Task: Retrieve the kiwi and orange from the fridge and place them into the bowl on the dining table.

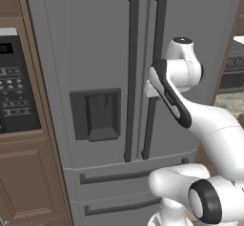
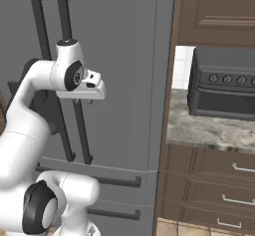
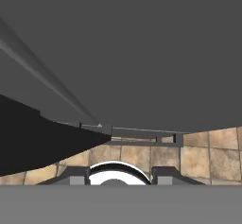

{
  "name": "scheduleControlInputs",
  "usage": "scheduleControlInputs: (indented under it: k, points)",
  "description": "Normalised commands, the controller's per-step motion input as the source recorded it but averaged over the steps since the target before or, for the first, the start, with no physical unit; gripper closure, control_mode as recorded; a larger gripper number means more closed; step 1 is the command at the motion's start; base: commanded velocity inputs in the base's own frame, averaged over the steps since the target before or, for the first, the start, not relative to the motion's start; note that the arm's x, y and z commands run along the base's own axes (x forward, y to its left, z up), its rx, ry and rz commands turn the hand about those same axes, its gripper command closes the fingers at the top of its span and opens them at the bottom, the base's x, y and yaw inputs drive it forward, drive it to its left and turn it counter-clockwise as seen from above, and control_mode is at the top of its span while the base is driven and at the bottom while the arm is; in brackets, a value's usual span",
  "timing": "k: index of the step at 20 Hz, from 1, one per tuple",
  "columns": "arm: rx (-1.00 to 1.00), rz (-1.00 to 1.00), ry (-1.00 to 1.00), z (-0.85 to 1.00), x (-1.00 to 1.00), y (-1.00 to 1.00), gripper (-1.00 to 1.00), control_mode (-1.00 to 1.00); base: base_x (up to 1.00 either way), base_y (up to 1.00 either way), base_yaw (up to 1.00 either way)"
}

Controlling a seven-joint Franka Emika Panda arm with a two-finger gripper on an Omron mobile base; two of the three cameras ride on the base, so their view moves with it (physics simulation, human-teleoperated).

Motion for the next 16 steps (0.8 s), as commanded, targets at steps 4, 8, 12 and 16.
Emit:
scheduleControlInputs:
  k: [4, 8, 12, 16]
  points:
    - [0.00, 0.00, 0.00, 0.00, -0.19, 0.00, -1.00, -1.00, 0.00, 0.00, 0.00]
    - [0.00, 0.00, -0.07, 0.00, -0.54, 0.00, -1.00, -1.00, 0.00, 0.00, 0.00]
    - [0.00, 0.00, -0.14, 0.00, -0.70, 0.02, -1.00, -1.00, 0.00, 0.00, 0.00]
    - [0.00, 0.00, -0.15, 0.00, -0.60, 0.04, -1.00, -1.00, 0.00, 0.00, 0.00]
